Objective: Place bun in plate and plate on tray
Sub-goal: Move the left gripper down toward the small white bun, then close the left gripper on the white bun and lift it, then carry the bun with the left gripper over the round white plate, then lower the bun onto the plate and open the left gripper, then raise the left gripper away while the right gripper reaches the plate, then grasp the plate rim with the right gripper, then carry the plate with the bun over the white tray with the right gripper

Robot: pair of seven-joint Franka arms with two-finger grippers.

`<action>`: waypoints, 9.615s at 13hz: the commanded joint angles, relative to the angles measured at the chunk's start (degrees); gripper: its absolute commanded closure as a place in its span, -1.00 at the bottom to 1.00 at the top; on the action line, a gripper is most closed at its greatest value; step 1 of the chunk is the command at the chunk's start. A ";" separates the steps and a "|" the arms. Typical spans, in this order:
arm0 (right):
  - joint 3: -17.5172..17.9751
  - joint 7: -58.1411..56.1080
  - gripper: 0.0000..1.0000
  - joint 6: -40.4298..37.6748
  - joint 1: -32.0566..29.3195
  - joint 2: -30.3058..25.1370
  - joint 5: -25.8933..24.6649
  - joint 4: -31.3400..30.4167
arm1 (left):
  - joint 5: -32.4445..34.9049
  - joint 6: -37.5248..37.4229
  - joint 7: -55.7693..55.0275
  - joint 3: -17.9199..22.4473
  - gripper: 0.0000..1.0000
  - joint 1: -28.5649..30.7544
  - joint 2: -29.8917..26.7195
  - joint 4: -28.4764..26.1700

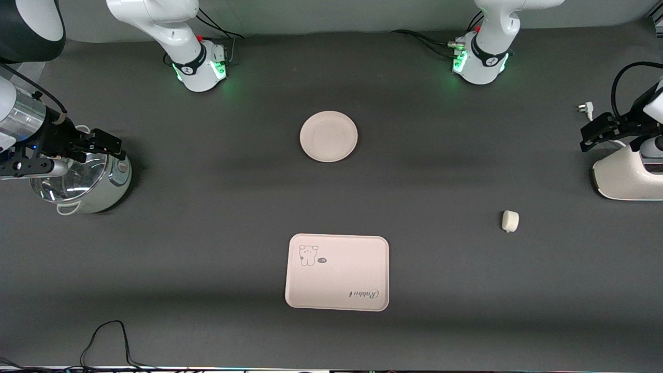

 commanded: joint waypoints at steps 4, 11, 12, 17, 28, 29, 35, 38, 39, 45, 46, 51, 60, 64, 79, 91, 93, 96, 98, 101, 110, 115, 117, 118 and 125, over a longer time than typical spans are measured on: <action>-0.35 -0.38 -1.00 -0.91 0.05 -0.95 -0.91 0.06 | 0.46 -1.14 0.88 -0.26 -1.00 -0.02 0.62 1.12; -0.44 -0.55 -1.00 -0.91 -0.04 -0.86 -0.82 0.06 | 0.72 12.27 1.40 -0.26 -1.00 -0.54 15.98 0.16; -0.44 -0.47 -1.00 -0.91 -0.04 -0.86 -0.82 0.06 | 0.81 16.22 1.40 -0.26 -1.00 -0.28 18.79 -0.80; -0.52 -0.55 -1.00 -1.08 -0.57 -0.60 -0.73 0.15 | 0.72 36.44 1.40 -0.26 -1.00 0.16 29.96 -9.58; -0.35 -0.73 -1.00 -5.83 -0.13 9.84 -0.38 5.42 | 0.11 42.81 1.58 -0.52 0.48 -0.54 34.38 -14.96; -0.09 -0.90 -1.00 -5.22 0.22 11.60 -0.30 5.42 | 0.11 42.72 1.58 -0.52 0.48 -0.63 34.29 -14.87; -0.17 -0.55 -1.00 -2.83 2.51 18.74 -0.21 8.58 | -0.33 27.89 -2.70 -5.69 0.47 -0.81 23.77 -14.26; -0.17 -0.03 -1.00 -4.95 2.42 20.75 2.68 8.50 | -0.68 19.97 -13.41 -13.76 0.45 -2.65 17.78 -14.69; -0.17 -0.03 -1.00 -4.95 2.24 21.02 4.70 8.41 | -2.77 18.65 -17.28 -16.84 0.44 -3.18 16.02 -14.78; -0.79 -0.11 -1.00 -6.19 1.71 21.47 17.88 4.47 | -6.49 23.26 -49.26 -28.91 0.43 -15.44 12.84 -14.61; -0.79 -0.29 -1.00 -5.66 1.71 21.20 19.64 2.72 | -5.96 26.16 -54.70 -28.82 0.42 -19.31 13.80 -14.70; -0.70 -0.90 -1.00 2.96 3.38 13.73 21.86 -9.61 | 8.00 36.98 -74.95 -28.82 0.40 -29.09 25.47 -14.78; -2.72 -2.40 -1.00 -5.03 0.48 20.23 19.74 0.23 | 17.99 45.18 -90.14 -27.24 -0.05 -37.55 36.91 -12.68; -2.63 -3.54 -1.00 -6.44 0.66 21.28 20.97 -0.20 | 22.96 44.56 -93.34 -27.24 -0.99 -37.46 38.24 -12.06; -2.99 -1.70 -1.00 18.58 19.35 3.27 34.15 -34.81 | 9.34 6.17 -38.12 -27.94 -1.00 -13.32 24.63 7.88; -2.99 -4.68 -1.00 49.70 42.74 14.69 62.01 -41.16 | 1.87 1.56 -2.30 -10.82 -1.00 2.62 5.14 2.91; -2.99 -4.86 -0.97 53.13 45.73 16.80 64.12 -40.90 | 1.60 3.78 -2.20 -9.14 -1.00 3.23 -0.67 -2.63; -2.99 -11.08 -0.97 55.69 48.38 18.82 72.70 -40.90 | 1.77 0.63 -2.20 -8.78 -1.00 3.59 -1.67 -2.22; -2.99 -12.77 -0.91 57.18 50.05 19.53 77.39 -40.81 | 1.77 0.79 -2.29 -8.96 -1.00 3.32 -1.31 -1.78; -2.99 -12.86 -0.69 58.16 50.67 19.79 77.49 -40.81 | 1.69 0.36 -2.20 -8.96 -1.00 3.50 -1.40 -1.86; -2.63 -15.41 1.00 63.42 53.47 20.76 77.84 -40.81 | -3.41 -5.45 -1.58 -8.87 -1.00 3.50 -0.34 -1.95; -3.25 -15.06 1.00 63.61 53.75 18.92 80.13 -40.46 | -1.05 -4.57 -1.50 -9.05 -1.00 4.38 -0.17 -1.78; -3.51 -14.88 1.00 61.24 52.52 18.39 79.25 -40.02 | -0.86 -4.66 -1.76 -8.96 -1.00 4.73 -0.43 -1.78; -4.47 -14.88 1.00 59.93 52.17 17.52 78.99 -40.02 | -0.86 -4.57 -2.11 -8.87 -1.00 4.73 -0.60 -1.78; -18.25 0.99 1.00 39.84 52.25 11.80 49.41 -33.98 | -0.77 -4.22 -2.29 -8.69 -1.00 4.82 -0.69 -1.69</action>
